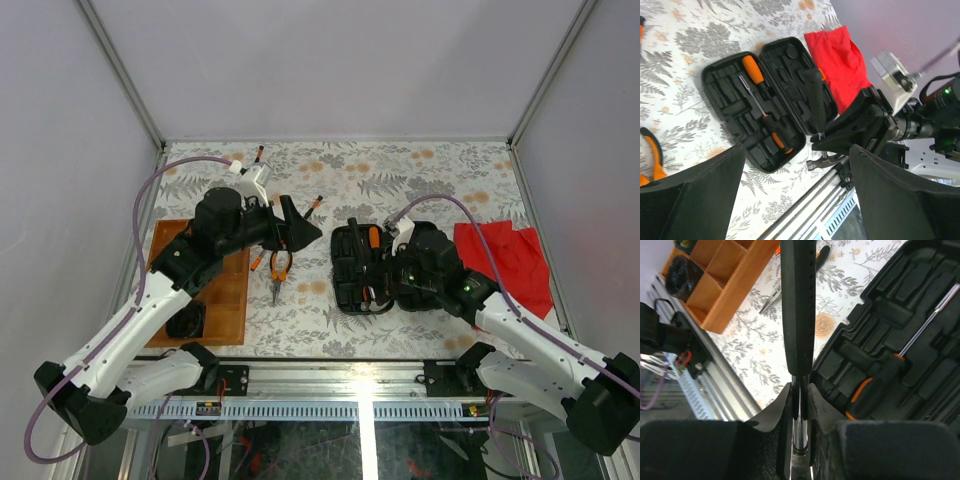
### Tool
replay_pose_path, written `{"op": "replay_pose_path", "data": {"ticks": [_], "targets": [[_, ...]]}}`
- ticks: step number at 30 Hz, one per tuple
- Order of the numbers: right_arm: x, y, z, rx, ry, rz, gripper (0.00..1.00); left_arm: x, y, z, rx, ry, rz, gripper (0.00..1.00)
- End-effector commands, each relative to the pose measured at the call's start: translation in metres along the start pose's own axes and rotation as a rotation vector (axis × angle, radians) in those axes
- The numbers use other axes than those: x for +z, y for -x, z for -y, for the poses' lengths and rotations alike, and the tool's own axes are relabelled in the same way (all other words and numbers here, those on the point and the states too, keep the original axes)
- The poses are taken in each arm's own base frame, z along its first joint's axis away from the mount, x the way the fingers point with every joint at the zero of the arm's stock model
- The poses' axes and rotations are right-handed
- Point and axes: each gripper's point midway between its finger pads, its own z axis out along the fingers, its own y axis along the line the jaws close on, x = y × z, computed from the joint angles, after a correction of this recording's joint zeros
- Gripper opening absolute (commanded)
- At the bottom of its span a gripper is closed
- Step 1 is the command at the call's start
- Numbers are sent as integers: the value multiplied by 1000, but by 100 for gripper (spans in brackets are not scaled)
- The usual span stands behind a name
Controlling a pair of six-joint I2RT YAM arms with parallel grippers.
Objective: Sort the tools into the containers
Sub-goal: Pick up the hammer at the center of the board.
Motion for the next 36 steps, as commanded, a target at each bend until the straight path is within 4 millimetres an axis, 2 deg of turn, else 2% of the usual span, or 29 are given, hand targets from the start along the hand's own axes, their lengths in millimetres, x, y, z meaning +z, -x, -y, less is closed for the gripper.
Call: {"op": "replay_pose_path", "data": {"ticks": [1,7,11,19,25,30,36], "targets": [[-3,37,-33,162,96,86,0,11,-2,18,-11,-54,35,84],[-5,32,-38,228,99,31,0,28,-10,20,-36,-40,32,85],[-6,28,-41,261,102,-7,0,41,-11,29,-57,-41,39,85],[-4,41,-48,299,129,49,0,73,-16,34,-125,59,76,85],[-3,47,-53,284,148,59,0,96,-27,28,-171,132,57,83],[1,46,-49,285,122,56,0,111,-34,30,-165,168,37,70],[1,49,-41,296,74,85,0,117,-44,27,-149,232,15,55]]}}
